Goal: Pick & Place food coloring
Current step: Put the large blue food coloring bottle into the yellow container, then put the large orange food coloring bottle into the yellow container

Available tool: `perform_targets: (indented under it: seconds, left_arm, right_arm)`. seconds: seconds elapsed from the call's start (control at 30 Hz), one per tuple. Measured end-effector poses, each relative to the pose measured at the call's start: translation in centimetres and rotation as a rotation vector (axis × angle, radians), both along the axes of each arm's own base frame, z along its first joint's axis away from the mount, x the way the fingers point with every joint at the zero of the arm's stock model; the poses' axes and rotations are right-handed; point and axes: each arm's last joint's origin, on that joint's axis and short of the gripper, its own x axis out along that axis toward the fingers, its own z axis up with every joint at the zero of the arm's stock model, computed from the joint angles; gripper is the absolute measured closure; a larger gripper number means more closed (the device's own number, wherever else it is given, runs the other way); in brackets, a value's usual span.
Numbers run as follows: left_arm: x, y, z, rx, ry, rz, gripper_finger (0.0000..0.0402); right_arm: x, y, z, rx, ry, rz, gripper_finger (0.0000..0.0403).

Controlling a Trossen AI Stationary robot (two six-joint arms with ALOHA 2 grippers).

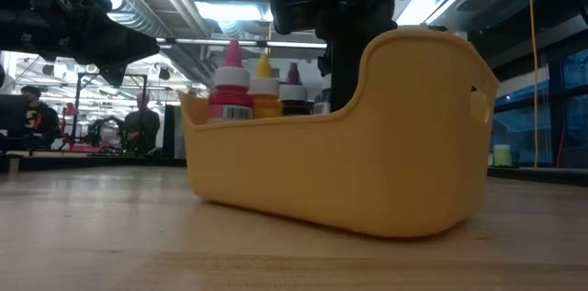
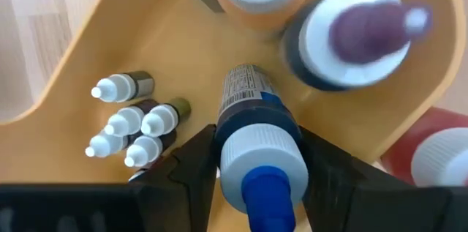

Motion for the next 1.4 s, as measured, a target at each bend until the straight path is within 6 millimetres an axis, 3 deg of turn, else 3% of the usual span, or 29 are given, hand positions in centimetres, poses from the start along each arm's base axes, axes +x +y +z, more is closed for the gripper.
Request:
perform_targets:
  seconds: [0.17,0.43,0.6,0.83,1.13,1.27,1.4]
  left_arm:
    - [0.0,0.0,0.0,0.0,0.0,0.0,0.0337]
    - [0.0,0.0,0.0,0.0,0.0,0.0,0.034]
    - [0.0,0.0,0.0,0.0,0.0,0.0,0.0339]
    - [0.0,0.0,0.0,0.0,0.0,0.0,0.0336]
    - [0.0,0.0,0.0,0.0,0.0,0.0,0.0335]
    - [0.0,0.0,0.0,0.0,0.0,0.0,0.0334]
    - [0.0,0.0,0.0,0.0,0.0,0.0,0.0335]
  right_arm:
    - [0.0,0.0,0.0,0.008,0.001,0.011,0.0236]
    - [-0.1,0.0,0.1,0.019,0.005,-0.008,0.0192]
    - [0.2,0.0,1.3,0.007,-0.009,-0.01,0.0186]
    - [0.3,-0.1,5.4,-0.061,-0.02,0.002,0.0191]
    - [-0.8,-0.5,12.6,-0.117,-0.053,0.12,0.0191]
    - [-1.8,-0.9,14.2,-0.188,-0.028,0.207,0.0191]
    - [-2.7,-1.3,14.6,-0.22,-0.006,0.279,0.0191]
